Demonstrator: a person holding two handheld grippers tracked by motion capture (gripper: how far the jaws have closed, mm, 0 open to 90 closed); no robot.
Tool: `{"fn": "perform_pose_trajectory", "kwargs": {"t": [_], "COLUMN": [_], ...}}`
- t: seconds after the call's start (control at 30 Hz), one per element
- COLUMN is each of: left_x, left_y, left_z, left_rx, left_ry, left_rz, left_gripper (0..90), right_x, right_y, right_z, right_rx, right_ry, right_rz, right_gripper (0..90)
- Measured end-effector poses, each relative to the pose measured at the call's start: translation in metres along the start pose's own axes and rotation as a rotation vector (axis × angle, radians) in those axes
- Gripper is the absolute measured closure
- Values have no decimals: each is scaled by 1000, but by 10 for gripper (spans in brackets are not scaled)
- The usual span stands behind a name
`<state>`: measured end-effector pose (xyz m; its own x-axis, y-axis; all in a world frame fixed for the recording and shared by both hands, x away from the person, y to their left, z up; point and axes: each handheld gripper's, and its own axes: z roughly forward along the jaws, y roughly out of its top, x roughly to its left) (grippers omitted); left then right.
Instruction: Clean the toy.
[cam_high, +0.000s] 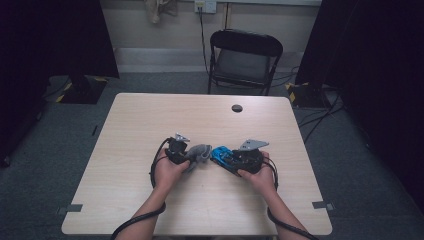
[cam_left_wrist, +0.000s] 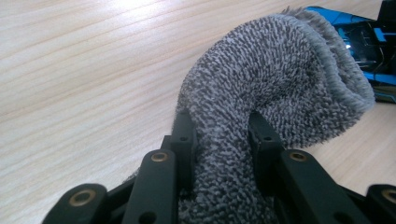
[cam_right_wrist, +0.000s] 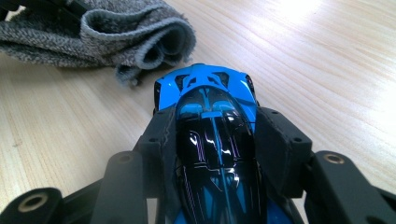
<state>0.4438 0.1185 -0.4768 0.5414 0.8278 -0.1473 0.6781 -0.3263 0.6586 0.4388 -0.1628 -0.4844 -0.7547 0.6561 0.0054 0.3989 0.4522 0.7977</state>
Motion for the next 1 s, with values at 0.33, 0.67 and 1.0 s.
{"fn": "perform_pose_trajectory", "kwargs": {"t": [0.33,0.67,1.0], "left_x": [-18,-55,-92], "left_y": [-10,-20,-22], "left_z": [-21,-24,-10], "left_rx": [-38,-36,-4], "left_ry": [-81,-178,-254], "left_rz": [52,125,222], "left_gripper": [688,688,688], "right_x": [0,-1,-1], "right_y": [0,1,1], "right_z": [0,0,0], "right_rx": [-3,7,11], "right_ry": [0,5,6], "right_rz": [0,5,6], "right_gripper": [500,500,500]}}
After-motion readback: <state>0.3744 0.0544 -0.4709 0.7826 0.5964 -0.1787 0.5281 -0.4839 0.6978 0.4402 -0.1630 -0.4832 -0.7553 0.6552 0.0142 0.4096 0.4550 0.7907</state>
